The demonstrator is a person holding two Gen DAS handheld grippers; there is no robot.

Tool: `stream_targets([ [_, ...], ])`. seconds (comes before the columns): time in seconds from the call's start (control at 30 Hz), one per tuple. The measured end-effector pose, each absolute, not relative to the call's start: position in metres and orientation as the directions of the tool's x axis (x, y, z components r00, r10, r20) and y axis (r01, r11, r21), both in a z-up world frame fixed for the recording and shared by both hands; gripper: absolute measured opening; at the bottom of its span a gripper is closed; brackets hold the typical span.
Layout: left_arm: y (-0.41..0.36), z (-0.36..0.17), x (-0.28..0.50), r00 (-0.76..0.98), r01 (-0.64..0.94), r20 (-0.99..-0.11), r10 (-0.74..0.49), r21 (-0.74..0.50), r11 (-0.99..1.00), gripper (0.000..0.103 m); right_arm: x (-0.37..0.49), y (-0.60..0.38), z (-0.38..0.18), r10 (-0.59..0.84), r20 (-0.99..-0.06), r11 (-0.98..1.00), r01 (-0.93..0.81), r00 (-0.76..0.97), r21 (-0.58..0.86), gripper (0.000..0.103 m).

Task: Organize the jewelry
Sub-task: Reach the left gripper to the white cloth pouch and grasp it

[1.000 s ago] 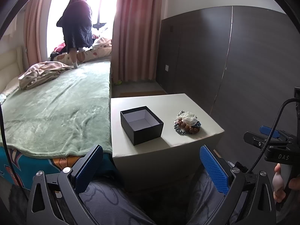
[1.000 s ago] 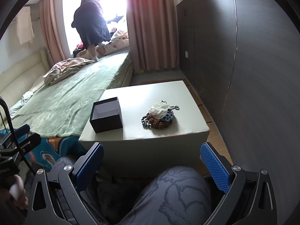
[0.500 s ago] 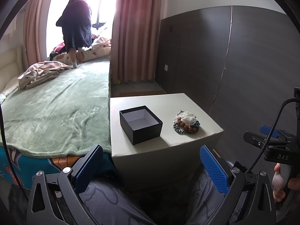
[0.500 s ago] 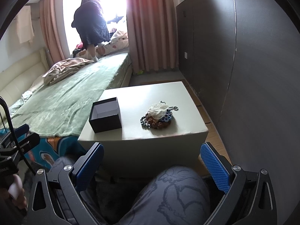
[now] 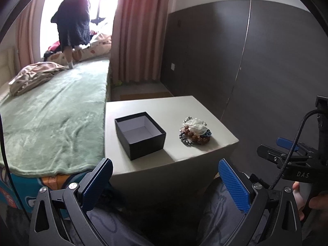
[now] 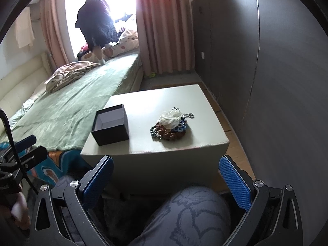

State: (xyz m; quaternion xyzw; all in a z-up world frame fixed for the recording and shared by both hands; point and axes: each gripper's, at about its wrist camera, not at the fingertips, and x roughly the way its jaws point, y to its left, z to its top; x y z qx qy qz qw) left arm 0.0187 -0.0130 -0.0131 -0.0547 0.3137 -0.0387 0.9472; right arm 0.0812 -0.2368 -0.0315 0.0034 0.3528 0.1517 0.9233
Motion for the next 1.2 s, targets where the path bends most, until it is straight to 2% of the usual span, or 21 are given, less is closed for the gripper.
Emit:
stream_targets([
  [0.33,-0.040,-0.032,0.085,0.740,0.089,-0.658,-0.139,-0.109,0.990,0.102,0.121,-0.276,-0.047,0.211,-0.664,0.977,-0.180,0.718,0.115,0.103],
  [0.4,-0.045,-0.035,0.097,0.726,0.098,-0.672,-0.143,-0.105,0.990,0.099,0.130,-0.284,-0.051,0.193,-0.668,0.980,-0.166,0.718,0.105,0.103],
  [0.87,-0.076,-0.069,0.185,0.579,0.162,-0.782,-0.228,-0.164,0.973,0.056,0.187,-0.321,-0.091,0.230,-0.746,0.973,-0.126,0.625,0.195,0.103],
  [0.93,-0.080,-0.072,0.197,0.565,0.163,-0.792,-0.231,-0.168,0.972,0.053,0.194,-0.326,-0.095,0.240,-0.753,0.970,-0.116,0.612,0.215,0.103],
  [1.2,-0.097,-0.082,0.241,0.494,0.186,-0.837,-0.237,-0.165,0.969,0.053,0.220,-0.330,-0.104,0.298,-0.791,0.952,-0.108,0.534,0.285,0.100],
])
